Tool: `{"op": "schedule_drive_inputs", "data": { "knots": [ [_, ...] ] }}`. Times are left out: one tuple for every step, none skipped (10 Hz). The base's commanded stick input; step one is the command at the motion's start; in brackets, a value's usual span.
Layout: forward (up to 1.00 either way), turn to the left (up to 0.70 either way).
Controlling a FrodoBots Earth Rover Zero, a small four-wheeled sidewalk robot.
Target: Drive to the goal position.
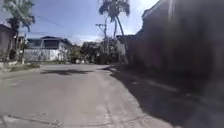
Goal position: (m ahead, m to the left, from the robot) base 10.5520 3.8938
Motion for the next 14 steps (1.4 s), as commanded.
{"op": "schedule_drive_inputs", "data": {
  "knots": [
    [1.00,0.00],
    [1.00,0.00],
    [1.00,0.00],
    [1.00,0.00],
    [1.00,0.00],
    [1.00,0.00],
    [1.00,0.00],
    [1.00,0.00],
    [1.00,0.00],
    [1.00,0.00],
    [1.00,0.00],
    [1.00,0.00],
    [1.00,0.00],
    [1.00,0.00]
  ]
}}
